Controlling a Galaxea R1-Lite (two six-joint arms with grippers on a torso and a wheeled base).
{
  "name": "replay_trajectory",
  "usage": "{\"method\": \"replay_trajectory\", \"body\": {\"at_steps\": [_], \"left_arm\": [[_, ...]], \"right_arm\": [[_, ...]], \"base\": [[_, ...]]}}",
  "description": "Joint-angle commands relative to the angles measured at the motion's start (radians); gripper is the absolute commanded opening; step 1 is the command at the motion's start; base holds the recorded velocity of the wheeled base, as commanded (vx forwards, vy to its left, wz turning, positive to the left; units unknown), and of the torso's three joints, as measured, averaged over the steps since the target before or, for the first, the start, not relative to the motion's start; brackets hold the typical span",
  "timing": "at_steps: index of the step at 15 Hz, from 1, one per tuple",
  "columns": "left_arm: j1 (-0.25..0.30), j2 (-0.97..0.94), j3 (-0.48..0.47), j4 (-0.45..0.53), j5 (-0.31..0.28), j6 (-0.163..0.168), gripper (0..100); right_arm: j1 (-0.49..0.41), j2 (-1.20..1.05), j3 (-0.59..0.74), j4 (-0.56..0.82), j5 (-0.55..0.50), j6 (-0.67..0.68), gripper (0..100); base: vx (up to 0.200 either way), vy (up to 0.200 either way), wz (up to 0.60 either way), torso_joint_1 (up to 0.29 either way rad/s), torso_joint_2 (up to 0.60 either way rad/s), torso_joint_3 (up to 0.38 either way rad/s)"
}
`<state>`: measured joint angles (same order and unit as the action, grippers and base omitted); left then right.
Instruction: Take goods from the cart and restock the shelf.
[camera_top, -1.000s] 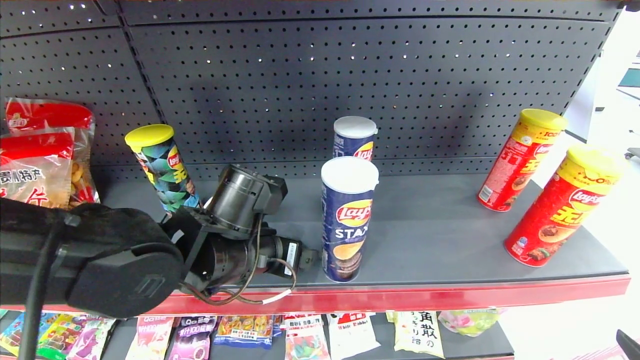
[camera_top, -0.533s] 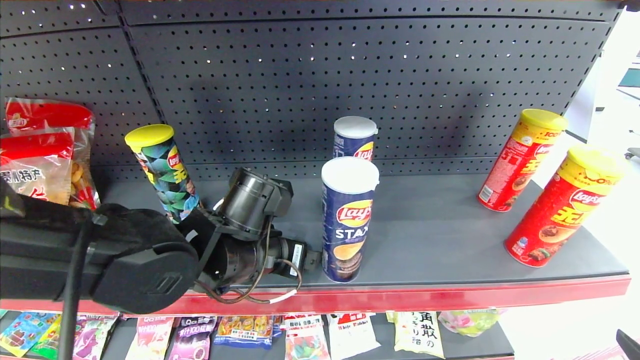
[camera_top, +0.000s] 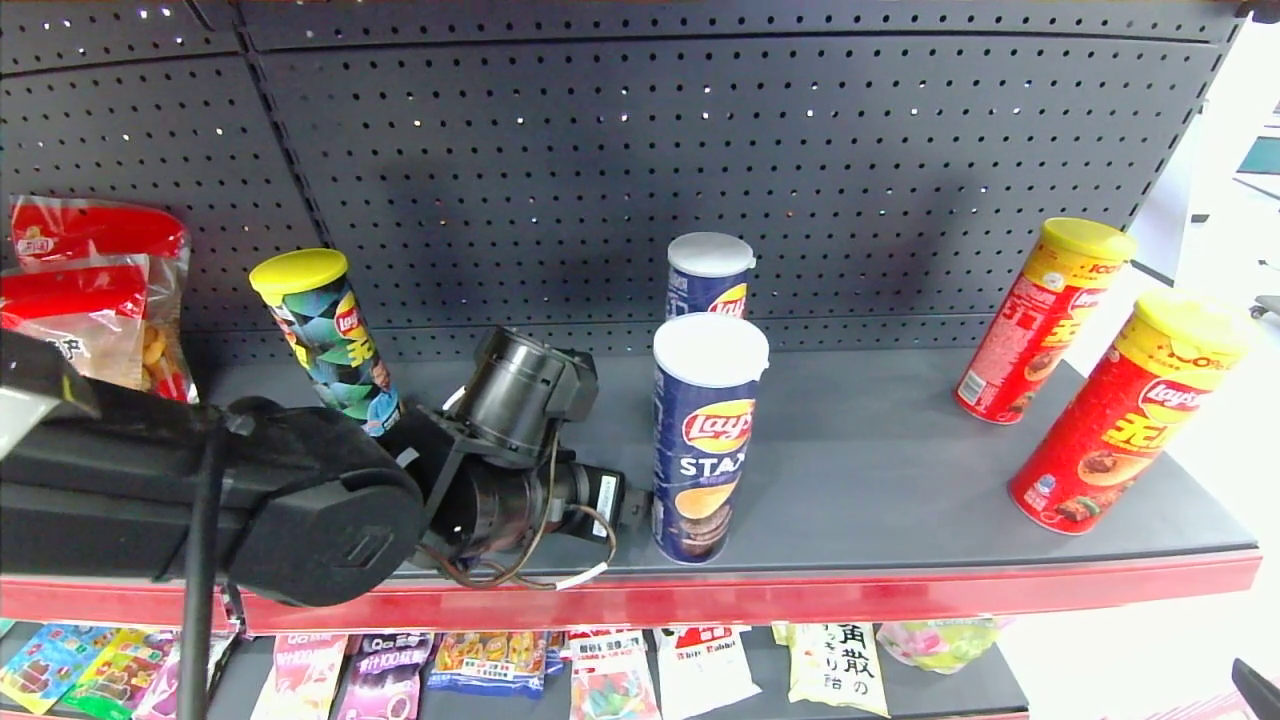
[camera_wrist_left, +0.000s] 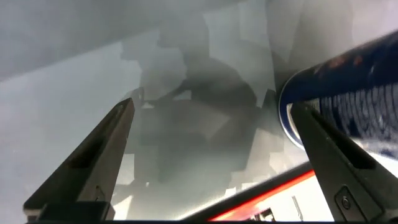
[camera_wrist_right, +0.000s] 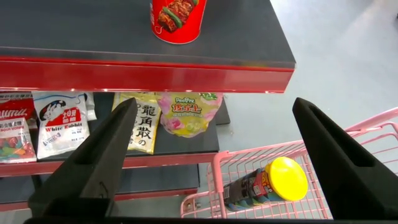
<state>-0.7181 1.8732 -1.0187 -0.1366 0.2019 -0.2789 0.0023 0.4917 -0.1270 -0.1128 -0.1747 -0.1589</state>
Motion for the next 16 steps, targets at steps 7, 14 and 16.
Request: {"method": "replay_trajectory", "body": {"at_steps": [7, 14, 16], "left_arm": [[0.000, 0.020, -0.024, 0.000, 0.005, 0.000, 100], [-0.004, 0.024, -0.026, -0.001, 0.011, -0.002, 100], [-0.014, 0.024, -0.027, -0.001, 0.011, -0.013, 100]], "right_arm": [[0.001, 0.002, 0.001, 0.002, 0.000, -0.001, 100], [0.001, 0.001, 0.001, 0.002, 0.000, -0.001, 100], [0.001, 0.001, 0.001, 0.002, 0.000, -0.002, 100]], "base": [[0.000, 0.000, 0.00, 0.000, 0.00, 0.000], [0.000, 0.000, 0.00, 0.000, 0.00, 0.000], [0.000, 0.000, 0.00, 0.000, 0.00, 0.000]]}}
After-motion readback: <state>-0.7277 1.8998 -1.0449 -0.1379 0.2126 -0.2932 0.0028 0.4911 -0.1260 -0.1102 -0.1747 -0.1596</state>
